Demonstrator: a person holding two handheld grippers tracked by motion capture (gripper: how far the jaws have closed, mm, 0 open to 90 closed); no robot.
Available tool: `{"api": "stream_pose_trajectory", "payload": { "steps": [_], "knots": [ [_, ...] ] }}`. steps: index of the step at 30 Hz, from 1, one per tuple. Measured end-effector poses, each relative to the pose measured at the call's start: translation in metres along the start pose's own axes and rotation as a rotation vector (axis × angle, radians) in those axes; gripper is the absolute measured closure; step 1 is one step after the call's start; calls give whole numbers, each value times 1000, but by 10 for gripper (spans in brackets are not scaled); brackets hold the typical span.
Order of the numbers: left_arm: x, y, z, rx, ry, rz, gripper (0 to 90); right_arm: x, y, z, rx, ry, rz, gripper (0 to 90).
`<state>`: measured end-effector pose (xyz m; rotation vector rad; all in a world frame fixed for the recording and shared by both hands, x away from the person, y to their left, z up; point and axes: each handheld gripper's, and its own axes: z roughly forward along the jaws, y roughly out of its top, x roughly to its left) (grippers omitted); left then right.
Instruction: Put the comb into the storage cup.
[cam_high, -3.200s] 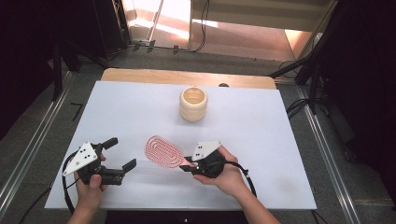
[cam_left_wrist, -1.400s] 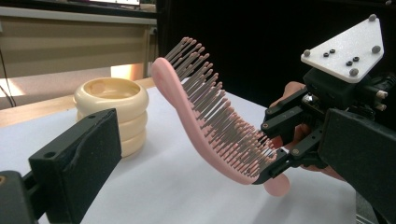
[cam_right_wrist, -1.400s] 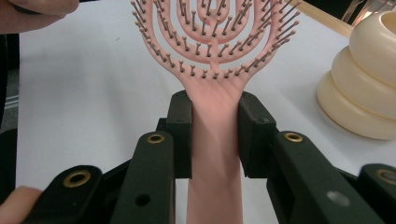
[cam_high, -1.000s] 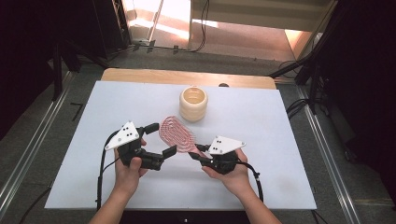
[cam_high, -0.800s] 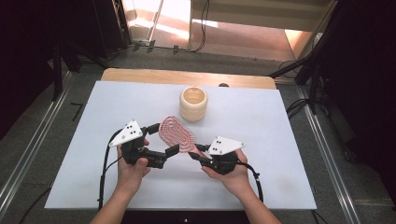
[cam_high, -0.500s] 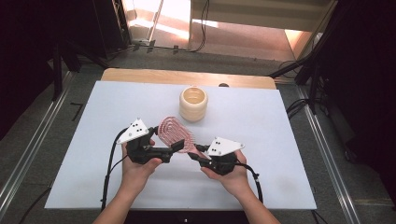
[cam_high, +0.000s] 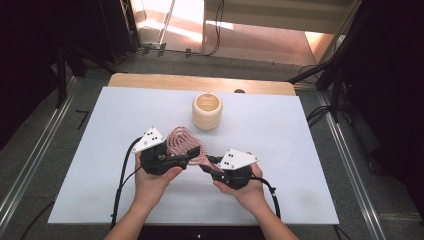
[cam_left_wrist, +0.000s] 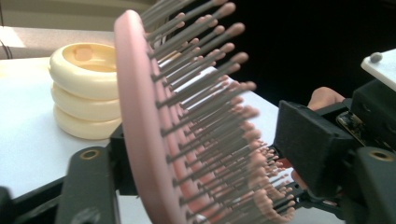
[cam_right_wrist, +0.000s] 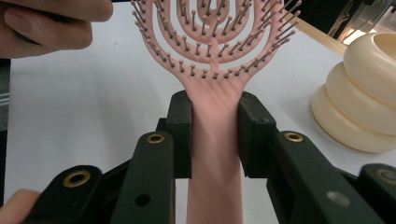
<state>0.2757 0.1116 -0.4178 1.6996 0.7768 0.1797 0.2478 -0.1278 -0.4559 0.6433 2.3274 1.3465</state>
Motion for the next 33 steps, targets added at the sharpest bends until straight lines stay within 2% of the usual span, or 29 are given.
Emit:
{"api": "stream_pose_trajectory", "payload": {
  "steps": [3,5,13,19,25,28,30,32,33],
  "knots": [
    [2,0,0,5,-1,-26,430,1,0,0,-3,-1,-1,676],
    [5,1,-1,4,-20,-46,450,1,0,0,-4,-9,-8,676],
    [8,1,-2,-2,-35,-69,503,4,-1,1,-11,-30,-25,676],
    [7,4,-3,-11,-41,-84,547,9,-2,2,-34,-79,-53,675],
    [6,6,-5,-19,-64,-73,592,10,-3,3,-56,-95,-66,674],
    [3,8,-5,-19,-79,-44,626,11,-5,5,-62,-89,-61,673],
    [1,10,-6,-15,-87,-25,631,10,-6,6,-69,-71,-42,666],
    [2,11,-6,-11,-98,-33,633,8,-7,6,-87,-46,-9,646],
    [3,11,-6,-10,-98,-33,633,6,-7,5,-95,-31,14,602]
  ]
}}
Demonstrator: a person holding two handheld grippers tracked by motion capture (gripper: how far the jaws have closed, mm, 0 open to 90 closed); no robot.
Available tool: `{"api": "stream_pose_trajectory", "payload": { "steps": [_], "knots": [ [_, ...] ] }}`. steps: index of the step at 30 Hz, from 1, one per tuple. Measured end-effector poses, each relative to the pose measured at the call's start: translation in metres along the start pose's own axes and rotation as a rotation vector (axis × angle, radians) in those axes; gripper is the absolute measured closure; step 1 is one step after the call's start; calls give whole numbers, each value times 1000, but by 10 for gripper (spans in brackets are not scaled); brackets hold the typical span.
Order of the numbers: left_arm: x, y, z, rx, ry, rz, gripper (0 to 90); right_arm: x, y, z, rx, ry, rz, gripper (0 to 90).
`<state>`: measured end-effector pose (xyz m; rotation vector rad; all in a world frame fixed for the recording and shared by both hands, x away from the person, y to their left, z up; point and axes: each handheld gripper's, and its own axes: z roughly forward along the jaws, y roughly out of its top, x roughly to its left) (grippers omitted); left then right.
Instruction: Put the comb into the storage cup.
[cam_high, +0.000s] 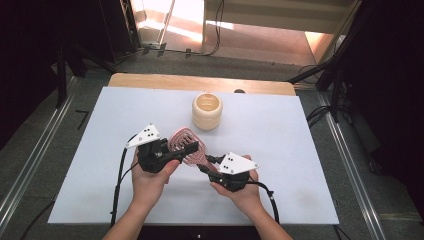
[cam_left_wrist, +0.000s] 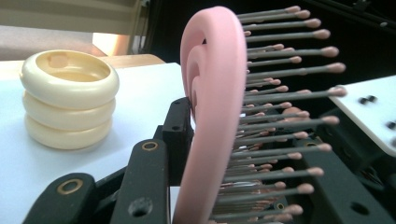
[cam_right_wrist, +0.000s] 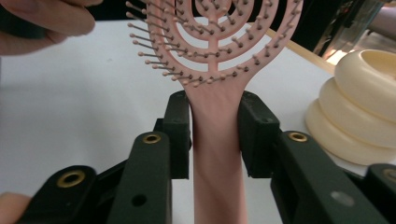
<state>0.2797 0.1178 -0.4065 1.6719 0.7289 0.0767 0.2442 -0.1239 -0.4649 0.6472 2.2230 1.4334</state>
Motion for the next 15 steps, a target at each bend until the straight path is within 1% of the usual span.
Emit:
{"api": "stream_pose_trajectory", "payload": {
  "steps": [3,4,5,6,8,9,12,13,15],
  "knots": [
    [3,1,-1,0,5,-3,634,-4,1,-3,-27,16,30,474],
    [3,1,-1,-1,7,-2,635,-5,1,-4,-35,21,43,413],
    [4,2,-2,0,9,0,635,-5,1,-5,-43,25,46,375],
    [4,2,-2,1,11,5,635,-6,1,-6,-54,38,54,328],
    [4,4,-3,-1,10,9,636,-9,1,-8,-63,44,76,187],
    [4,4,-3,-2,9,11,636,-12,1,-9,-69,49,96,124],
    [5,6,-3,-3,12,13,636,-17,-1,-13,-86,70,127,0],
    [6,6,-3,-1,12,15,636,-19,-2,-14,-93,83,143,0],
    [6,7,-3,-1,20,17,636,-22,-3,-17,-98,90,153,0]
  ]
}}
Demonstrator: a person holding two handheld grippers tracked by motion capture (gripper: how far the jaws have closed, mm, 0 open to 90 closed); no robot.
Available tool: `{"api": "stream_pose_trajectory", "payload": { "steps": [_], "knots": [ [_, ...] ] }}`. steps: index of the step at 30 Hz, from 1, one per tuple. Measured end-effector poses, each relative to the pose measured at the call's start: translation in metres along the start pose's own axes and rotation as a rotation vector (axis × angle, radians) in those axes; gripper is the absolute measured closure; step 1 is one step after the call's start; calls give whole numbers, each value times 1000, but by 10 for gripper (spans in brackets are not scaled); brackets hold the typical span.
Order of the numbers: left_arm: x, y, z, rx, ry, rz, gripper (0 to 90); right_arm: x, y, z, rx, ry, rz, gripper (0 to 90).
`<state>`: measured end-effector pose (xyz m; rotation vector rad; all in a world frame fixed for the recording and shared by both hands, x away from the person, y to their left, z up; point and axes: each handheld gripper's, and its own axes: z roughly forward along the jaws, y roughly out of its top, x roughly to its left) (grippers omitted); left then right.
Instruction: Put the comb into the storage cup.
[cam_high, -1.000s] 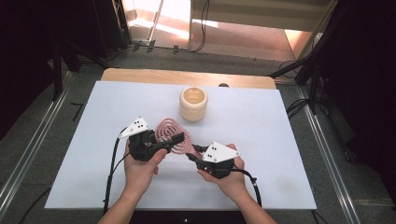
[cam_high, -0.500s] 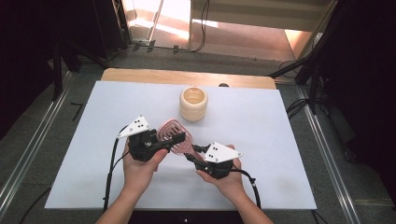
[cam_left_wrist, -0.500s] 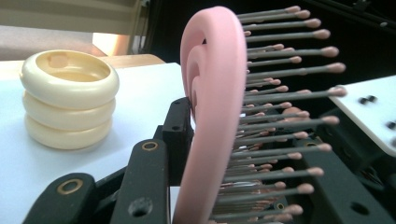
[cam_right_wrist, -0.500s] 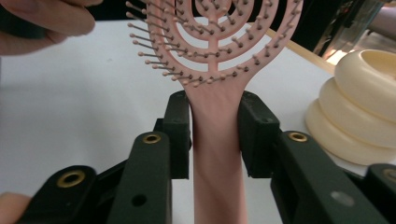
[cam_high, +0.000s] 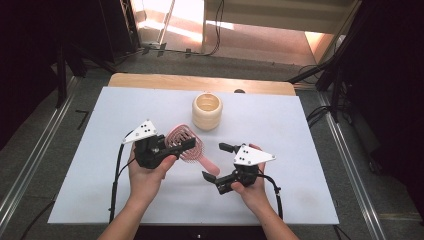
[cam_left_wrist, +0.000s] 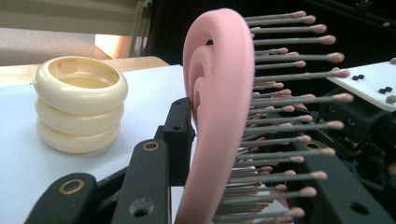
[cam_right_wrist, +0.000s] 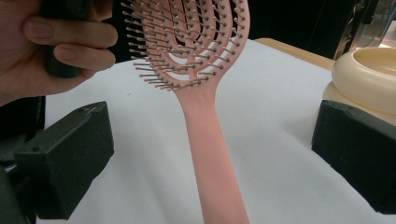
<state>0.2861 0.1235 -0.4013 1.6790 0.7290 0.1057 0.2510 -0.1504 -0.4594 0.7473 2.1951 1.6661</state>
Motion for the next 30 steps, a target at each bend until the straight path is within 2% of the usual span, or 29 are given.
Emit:
{"api": "stream_pose_trajectory", "payload": {
  "steps": [2,10,21,26,30],
  "knots": [
    [1,1,-1,-3,1,1,636,-1,-1,-5,-6,-28,-7,0],
    [3,3,-3,-7,13,9,636,-15,-12,-22,-26,-88,14,0],
    [5,5,-6,-10,23,17,636,-27,-22,-48,-41,-143,16,0],
    [6,8,-7,-10,29,25,636,-32,-29,-57,-29,-160,3,0],
    [6,11,-6,-12,33,32,636,-37,-35,-65,-21,-187,17,0]
  ]
}}
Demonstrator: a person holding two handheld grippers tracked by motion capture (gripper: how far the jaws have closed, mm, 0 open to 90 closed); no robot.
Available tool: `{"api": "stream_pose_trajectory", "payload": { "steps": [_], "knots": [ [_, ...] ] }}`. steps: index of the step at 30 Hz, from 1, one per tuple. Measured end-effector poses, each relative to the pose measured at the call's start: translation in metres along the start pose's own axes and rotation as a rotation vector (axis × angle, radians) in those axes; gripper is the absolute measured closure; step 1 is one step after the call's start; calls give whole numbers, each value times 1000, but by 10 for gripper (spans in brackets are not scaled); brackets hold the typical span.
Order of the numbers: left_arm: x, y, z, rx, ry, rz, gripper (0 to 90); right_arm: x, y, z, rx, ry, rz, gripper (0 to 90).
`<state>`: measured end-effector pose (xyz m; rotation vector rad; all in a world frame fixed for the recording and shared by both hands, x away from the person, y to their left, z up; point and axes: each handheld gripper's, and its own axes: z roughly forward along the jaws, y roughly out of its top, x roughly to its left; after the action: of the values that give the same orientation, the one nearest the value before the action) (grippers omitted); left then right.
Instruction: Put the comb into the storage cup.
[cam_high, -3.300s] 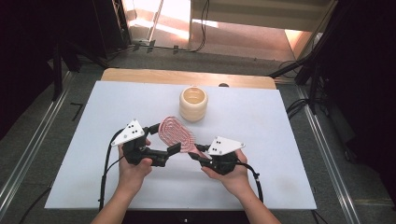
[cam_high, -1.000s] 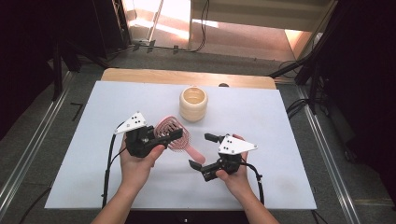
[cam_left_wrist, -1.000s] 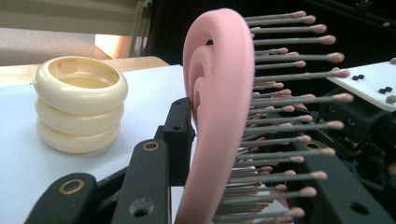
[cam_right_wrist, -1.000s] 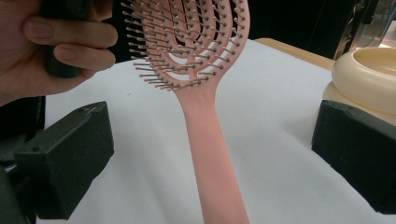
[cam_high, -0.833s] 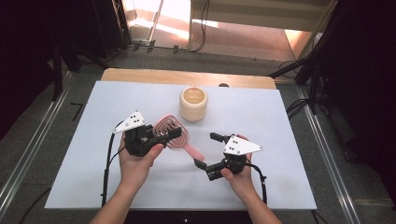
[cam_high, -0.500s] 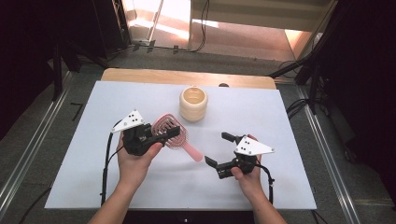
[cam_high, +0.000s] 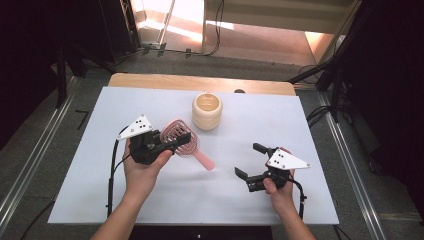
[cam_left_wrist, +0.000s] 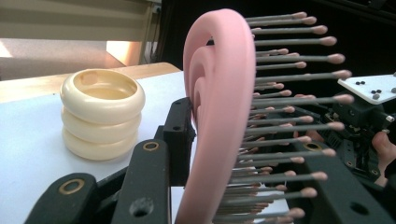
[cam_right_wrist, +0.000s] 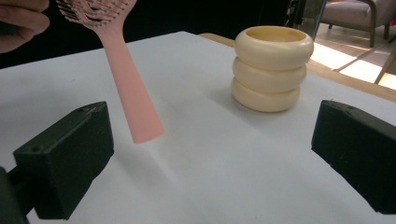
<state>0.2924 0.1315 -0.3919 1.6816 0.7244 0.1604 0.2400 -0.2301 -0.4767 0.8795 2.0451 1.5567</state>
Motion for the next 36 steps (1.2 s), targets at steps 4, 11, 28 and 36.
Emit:
{"api": "stream_pose_trajectory", "payload": {
  "steps": [4,11,28,36],
  "knots": [
    [1,3,0,-1,3,2,636,-4,-3,-8,-3,-11,3,0],
    [2,6,3,1,14,8,636,-12,-9,-17,-14,-19,23,0],
    [6,19,5,-14,20,15,636,-27,-23,-43,-10,-62,38,0],
    [10,25,8,-13,32,25,637,-32,-30,-53,-2,-73,50,0]
  ]
}}
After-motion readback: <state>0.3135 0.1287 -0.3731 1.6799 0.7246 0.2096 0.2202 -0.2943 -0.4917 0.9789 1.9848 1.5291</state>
